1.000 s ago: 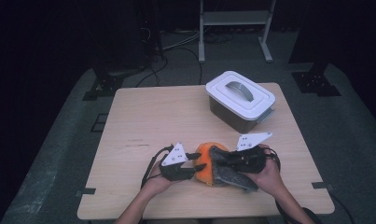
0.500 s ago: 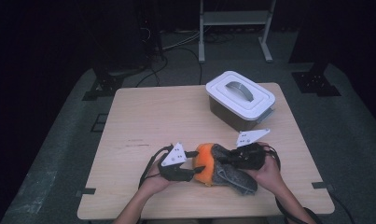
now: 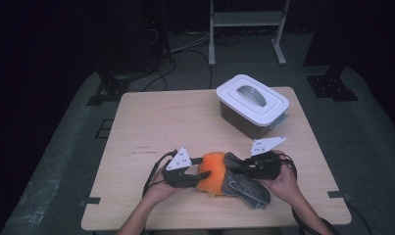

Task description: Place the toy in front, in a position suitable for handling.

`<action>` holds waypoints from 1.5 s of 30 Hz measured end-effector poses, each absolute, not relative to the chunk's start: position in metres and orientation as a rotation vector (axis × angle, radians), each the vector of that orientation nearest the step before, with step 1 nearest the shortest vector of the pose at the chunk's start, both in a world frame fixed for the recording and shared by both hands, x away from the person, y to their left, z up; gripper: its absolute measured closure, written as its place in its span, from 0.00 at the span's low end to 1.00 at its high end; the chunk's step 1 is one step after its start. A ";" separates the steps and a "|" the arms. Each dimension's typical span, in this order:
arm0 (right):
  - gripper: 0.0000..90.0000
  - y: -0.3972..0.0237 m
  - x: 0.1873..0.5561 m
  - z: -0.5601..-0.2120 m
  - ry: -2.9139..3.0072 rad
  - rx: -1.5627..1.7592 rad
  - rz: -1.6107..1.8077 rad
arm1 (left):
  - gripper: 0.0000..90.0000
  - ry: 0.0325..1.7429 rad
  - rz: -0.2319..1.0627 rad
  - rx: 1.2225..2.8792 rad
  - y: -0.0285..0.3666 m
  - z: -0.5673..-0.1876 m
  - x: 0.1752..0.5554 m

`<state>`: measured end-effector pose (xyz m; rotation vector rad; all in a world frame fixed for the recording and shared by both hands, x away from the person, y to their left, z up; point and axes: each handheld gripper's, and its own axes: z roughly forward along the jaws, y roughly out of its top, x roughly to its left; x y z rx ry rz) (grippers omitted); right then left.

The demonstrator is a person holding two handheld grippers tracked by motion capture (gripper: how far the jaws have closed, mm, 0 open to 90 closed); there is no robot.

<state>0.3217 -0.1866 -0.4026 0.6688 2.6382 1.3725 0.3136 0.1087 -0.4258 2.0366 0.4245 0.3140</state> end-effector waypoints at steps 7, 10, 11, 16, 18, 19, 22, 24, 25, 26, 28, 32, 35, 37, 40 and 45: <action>0.84 -0.170 0.314 -0.406 2.706 0.559 1.367 | 0.33 0.459 0.322 2.001 0.111 -0.417 0.316; 0.84 -0.164 0.308 -0.405 2.726 0.513 1.369 | 0.35 0.453 0.271 2.013 0.110 -0.421 0.317; 0.84 -0.163 0.307 -0.405 2.729 0.501 1.366 | 0.41 0.437 0.262 2.019 0.110 -0.422 0.317; 0.85 -0.173 0.312 -0.404 2.738 0.519 1.377 | 0.53 0.405 0.238 2.032 0.114 -0.424 0.316; 0.85 -0.180 0.315 -0.404 2.731 0.553 1.360 | 0.53 0.406 0.225 2.030 0.116 -0.425 0.317; 0.85 -0.183 0.316 -0.405 2.724 0.580 1.361 | 0.53 0.401 0.220 2.032 0.117 -0.425 0.317; 0.84 -0.186 0.317 -0.401 2.689 0.609 1.378 | 0.54 0.379 0.212 2.050 0.119 -0.425 0.317; 0.84 -0.182 0.315 -0.398 2.677 0.583 1.389 | 0.54 0.373 0.205 2.058 0.123 -0.425 0.317; 0.84 -0.182 0.315 -0.398 2.677 0.583 1.389 | 0.54 0.375 0.203 2.060 0.125 -0.425 0.317; 0.84 -0.180 0.315 -0.398 2.681 0.573 1.400 | 0.54 0.374 0.199 2.063 0.126 -0.426 0.317; 0.84 -0.179 0.316 -0.399 2.716 0.564 1.405 | 0.54 0.365 0.196 2.059 0.128 -0.427 0.316; 0.84 -0.187 0.321 -0.402 2.757 0.605 1.395 | 0.54 0.352 0.203 2.063 0.126 -0.426 0.316; 0.83 -0.199 0.326 -0.401 2.727 0.677 1.403 | 0.54 0.343 0.199 2.073 0.127 -0.426 0.316; 0.83 -0.200 0.327 -0.401 2.717 0.686 1.424 | 0.54 0.341 0.190 2.073 0.128 -0.426 0.316; 0.83 -0.193 0.326 -0.405 2.734 0.647 1.442 | 0.45 0.353 0.164 2.077 0.130 -0.426 0.317; 0.83 -0.185 0.321 -0.404 2.767 0.570 1.448 | 0.19 0.405 0.130 2.075 0.125 -0.428 0.320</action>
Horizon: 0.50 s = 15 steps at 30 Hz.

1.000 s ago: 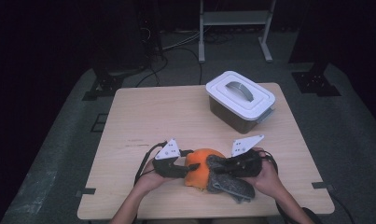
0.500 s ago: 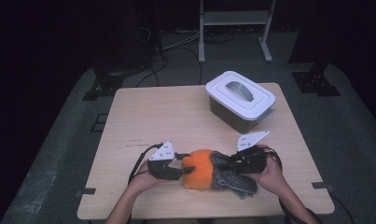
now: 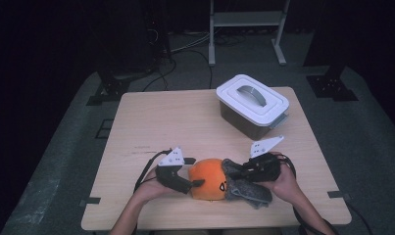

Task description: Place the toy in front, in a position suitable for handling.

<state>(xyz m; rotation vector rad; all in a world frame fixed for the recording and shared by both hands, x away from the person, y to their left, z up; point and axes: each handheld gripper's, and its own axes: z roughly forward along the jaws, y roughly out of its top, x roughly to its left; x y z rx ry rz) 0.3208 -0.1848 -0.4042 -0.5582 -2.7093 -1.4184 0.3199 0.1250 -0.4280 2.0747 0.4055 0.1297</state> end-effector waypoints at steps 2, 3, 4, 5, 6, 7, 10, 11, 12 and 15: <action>0.83 -0.182 0.318 -0.402 -2.729 -0.537 -1.421 | 0.19 0.391 0.121 2.077 0.122 -0.429 0.319; 0.83 -0.181 0.318 -0.402 -2.729 -0.528 -1.426 | 0.23 0.385 0.124 2.081 0.121 -0.429 0.319; 0.83 -0.181 0.318 -0.402 -2.729 -0.528 -1.426 | 0.23 0.373 0.126 2.078 0.121 -0.429 0.318; 0.83 -0.182 0.318 -0.403 -2.722 -0.536 -1.419 | 0.29 0.372 0.135 2.076 0.120 -0.428 0.317; 0.83 -0.184 0.320 -0.404 -2.711 -0.544 -1.422 | 0.37 0.380 0.152 2.070 0.120 -0.428 0.317; 0.84 -0.188 0.323 -0.403 -2.710 -0.592 -1.444 | 0.47 0.377 0.199 2.050 0.120 -0.427 0.316; 0.85 -0.190 0.324 -0.392 -2.719 -0.622 -1.514 | 0.53 0.333 0.273 2.020 0.116 -0.423 0.311; 0.85 -0.190 0.325 -0.389 -2.709 -0.623 -1.538 | 0.53 0.312 0.315 2.008 0.113 -0.422 0.309; 0.85 -0.190 0.325 -0.389 -2.709 -0.623 -1.538 | 0.53 0.280 0.360 2.009 0.110 -0.421 0.306; 0.85 -0.184 0.329 -0.389 -2.707 -0.632 -1.546 | 0.52 0.238 0.375 2.019 0.108 -0.424 0.306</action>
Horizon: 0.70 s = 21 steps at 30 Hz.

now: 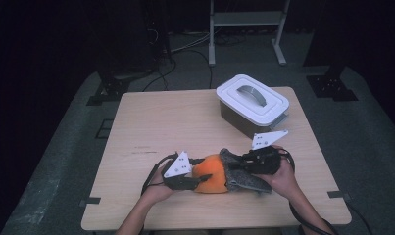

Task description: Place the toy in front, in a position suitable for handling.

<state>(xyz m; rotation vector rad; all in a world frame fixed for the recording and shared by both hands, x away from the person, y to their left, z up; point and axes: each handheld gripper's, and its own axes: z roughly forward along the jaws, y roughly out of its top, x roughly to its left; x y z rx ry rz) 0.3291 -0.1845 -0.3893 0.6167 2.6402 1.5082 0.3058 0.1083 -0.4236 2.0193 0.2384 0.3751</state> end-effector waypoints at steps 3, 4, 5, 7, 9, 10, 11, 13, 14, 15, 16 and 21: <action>0.85 -0.183 0.330 -0.396 2.663 0.623 1.508 | 0.48 0.268 0.307 2.019 0.115 -0.427 0.311; 0.85 -0.183 0.331 -0.398 2.675 0.626 1.515 | 0.43 0.290 0.273 2.007 0.116 -0.426 0.312; 0.85 -0.184 0.331 -0.399 2.687 0.632 1.518 | 0.37 0.310 0.238 1.994 0.117 -0.425 0.313; 0.84 -0.182 0.328 -0.400 2.709 0.610 1.513 | 0.19 0.376 0.139 1.981 0.115 -0.422 0.317; 0.84 -0.179 0.324 -0.401 2.727 0.577 1.526 | 0.15 0.388 0.144 1.990 0.113 -0.423 0.317; 0.84 -0.176 0.321 -0.400 2.734 0.544 1.518 | 0.28 0.370 0.156 2.014 0.112 -0.424 0.316; 0.84 -0.176 0.321 -0.400 2.734 0.544 1.518 | 0.28 0.348 0.190 2.032 0.111 -0.425 0.314; 0.85 -0.180 0.321 -0.400 2.728 0.553 1.502 | 0.44 0.324 0.204 2.041 0.112 -0.424 0.312; 0.85 -0.184 0.322 -0.401 2.726 0.567 1.484 | 0.45 0.321 0.207 2.045 0.113 -0.424 0.312; 0.85 -0.184 0.322 -0.401 2.726 0.567 1.484 | 0.45 0.315 0.208 2.049 0.114 -0.424 0.312; 0.85 -0.188 0.323 -0.402 2.723 0.582 1.449 | 0.46 0.308 0.205 2.046 0.115 -0.425 0.312; 0.85 -0.201 0.325 -0.404 2.699 0.662 1.443 | 0.47 0.281 0.221 2.043 0.116 -0.425 0.310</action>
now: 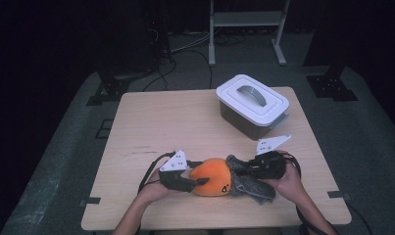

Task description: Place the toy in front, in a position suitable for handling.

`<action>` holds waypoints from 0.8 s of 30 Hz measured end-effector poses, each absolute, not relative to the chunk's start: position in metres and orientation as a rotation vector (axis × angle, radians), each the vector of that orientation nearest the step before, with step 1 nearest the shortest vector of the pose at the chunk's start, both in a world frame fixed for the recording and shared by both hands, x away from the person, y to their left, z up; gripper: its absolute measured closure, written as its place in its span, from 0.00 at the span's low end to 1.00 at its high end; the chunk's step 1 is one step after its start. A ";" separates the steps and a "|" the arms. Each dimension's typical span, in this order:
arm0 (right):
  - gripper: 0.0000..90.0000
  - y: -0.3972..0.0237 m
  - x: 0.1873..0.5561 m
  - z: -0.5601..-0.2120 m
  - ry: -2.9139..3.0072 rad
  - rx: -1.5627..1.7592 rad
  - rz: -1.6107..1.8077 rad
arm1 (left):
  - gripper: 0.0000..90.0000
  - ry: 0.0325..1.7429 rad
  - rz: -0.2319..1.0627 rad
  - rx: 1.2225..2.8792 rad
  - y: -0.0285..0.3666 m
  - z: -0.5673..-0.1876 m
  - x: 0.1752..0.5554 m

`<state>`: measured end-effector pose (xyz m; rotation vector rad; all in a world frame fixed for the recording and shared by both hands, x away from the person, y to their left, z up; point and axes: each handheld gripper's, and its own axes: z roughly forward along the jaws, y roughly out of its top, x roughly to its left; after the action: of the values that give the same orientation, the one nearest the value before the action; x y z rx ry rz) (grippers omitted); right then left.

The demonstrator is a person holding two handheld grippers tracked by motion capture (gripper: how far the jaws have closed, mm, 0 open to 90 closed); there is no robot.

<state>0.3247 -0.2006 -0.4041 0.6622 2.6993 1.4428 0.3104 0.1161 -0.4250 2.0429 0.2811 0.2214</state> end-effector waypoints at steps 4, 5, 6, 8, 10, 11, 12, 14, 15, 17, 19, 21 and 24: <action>0.85 -0.189 0.321 -0.394 2.664 0.599 1.501 | 0.50 0.264 0.278 2.032 0.112 -0.424 0.307; 0.84 -0.185 0.320 -0.393 2.668 0.586 1.483 | 0.51 0.264 0.298 2.027 0.111 -0.424 0.306; 0.84 -0.183 0.321 -0.393 2.668 0.583 1.464 | 0.52 0.269 0.308 2.018 0.112 -0.424 0.306; 0.84 -0.185 0.322 -0.395 2.658 0.607 1.458 | 0.54 0.289 0.330 2.004 0.113 -0.424 0.307; 0.84 -0.189 0.325 -0.399 2.662 0.645 1.419 | 0.54 0.315 0.357 1.988 0.114 -0.423 0.308; 0.84 -0.192 0.327 -0.406 2.684 0.685 1.382 | 0.54 0.325 0.363 1.983 0.115 -0.423 0.309; 0.84 -0.192 0.327 -0.406 2.684 0.685 1.382 | 0.54 0.328 0.356 1.981 0.116 -0.423 0.309; 0.84 -0.195 0.328 -0.407 2.683 0.697 1.397 | 0.54 0.333 0.358 1.974 0.116 -0.424 0.308; 0.84 -0.194 0.327 -0.401 2.655 0.683 1.447 | 0.54 0.331 0.347 1.969 0.116 -0.424 0.308; 0.84 -0.193 0.326 -0.397 2.642 0.672 1.481 | 0.54 0.315 0.317 1.972 0.114 -0.424 0.307; 0.84 -0.187 0.325 -0.395 2.647 0.651 1.476 | 0.51 0.302 0.294 1.979 0.114 -0.423 0.307; 0.84 -0.181 0.326 -0.405 2.707 0.642 1.474 | 0.35 0.316 0.257 1.995 0.116 -0.423 0.309; 0.84 -0.177 0.324 -0.407 2.738 0.597 1.471 | 0.18 0.375 0.189 2.009 0.115 -0.421 0.313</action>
<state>0.3236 -0.1768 -0.4074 0.5968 2.7381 1.4712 0.3128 0.1147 -0.4206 2.0090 0.3753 0.1885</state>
